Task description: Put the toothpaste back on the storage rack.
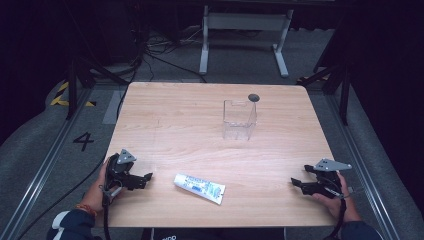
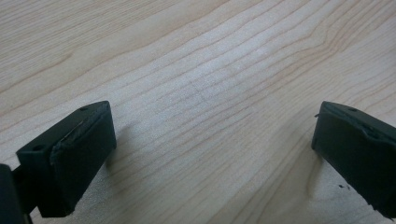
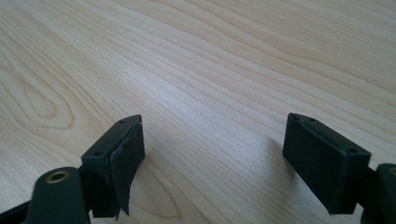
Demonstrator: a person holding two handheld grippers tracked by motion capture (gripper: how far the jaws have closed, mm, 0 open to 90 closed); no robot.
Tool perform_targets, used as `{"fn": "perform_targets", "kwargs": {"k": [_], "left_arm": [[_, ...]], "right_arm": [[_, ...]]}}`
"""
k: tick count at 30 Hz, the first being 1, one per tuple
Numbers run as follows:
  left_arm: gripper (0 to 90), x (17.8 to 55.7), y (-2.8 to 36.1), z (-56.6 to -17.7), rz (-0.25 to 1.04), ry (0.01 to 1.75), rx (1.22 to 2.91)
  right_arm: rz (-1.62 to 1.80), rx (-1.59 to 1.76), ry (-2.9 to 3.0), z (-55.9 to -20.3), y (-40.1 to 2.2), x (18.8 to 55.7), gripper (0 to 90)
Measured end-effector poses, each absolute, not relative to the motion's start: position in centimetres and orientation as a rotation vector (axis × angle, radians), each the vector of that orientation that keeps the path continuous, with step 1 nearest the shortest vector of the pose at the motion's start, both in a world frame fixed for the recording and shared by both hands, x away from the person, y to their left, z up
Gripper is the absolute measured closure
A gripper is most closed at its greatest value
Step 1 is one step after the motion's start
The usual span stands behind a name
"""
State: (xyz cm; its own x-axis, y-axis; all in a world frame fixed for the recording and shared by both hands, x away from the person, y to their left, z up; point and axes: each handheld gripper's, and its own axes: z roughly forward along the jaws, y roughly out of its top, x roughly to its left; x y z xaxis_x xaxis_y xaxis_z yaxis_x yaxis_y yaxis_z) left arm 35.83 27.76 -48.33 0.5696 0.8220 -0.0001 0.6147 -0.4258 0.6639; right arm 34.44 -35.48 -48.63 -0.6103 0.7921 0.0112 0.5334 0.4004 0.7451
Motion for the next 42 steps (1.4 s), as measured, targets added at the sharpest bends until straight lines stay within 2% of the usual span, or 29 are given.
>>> {"fn": "perform_targets", "kwargs": {"k": [12, 15, 16, 17, 19, 21, 30, 42], "left_arm": [[1.3, 36.1, 28.3, -47.9, 0.372, 1.043, 2.268], [9.7, 35.9, 28.1, -47.4, 0.370, 0.999, 2.300], [20.0, 35.9, 28.1, -47.1, 0.354, 0.971, 2.313], [23.3, 35.9, 28.1, -47.0, 0.363, 0.959, 2.325], [16.5, 35.8, 27.7, -46.7, 0.350, 0.948, 2.348], [20.7, 35.7, 27.4, -46.3, 0.342, 0.910, 2.356], [18.7, 35.2, 25.3, -44.3, 0.336, 0.759, 2.411], [18.8, 34.8, 23.3, -43.1, 0.317, 0.653, 2.450]], "right_arm": [[1.041, 1.146, 2.318, -48.6, -35.5, 34.5, 21.1], [1.040, 1.145, 2.319, -48.6, -35.5, 34.5, 21.0], [1.042, 1.147, 2.318, -48.6, -35.5, 34.5, 21.1], [1.041, 1.146, 2.318, -48.6, -35.5, 34.5, 21.1], [1.041, 1.146, 2.318, -48.6, -35.5, 34.5, 21.0], [1.040, 1.149, 2.315, -48.6, -35.5, 34.4, 21.1], [1.039, 1.148, 2.316, -48.6, -35.5, 34.4, 21.1], [1.039, 1.149, 2.315, -48.6, -35.5, 34.4, 21.1]]}}
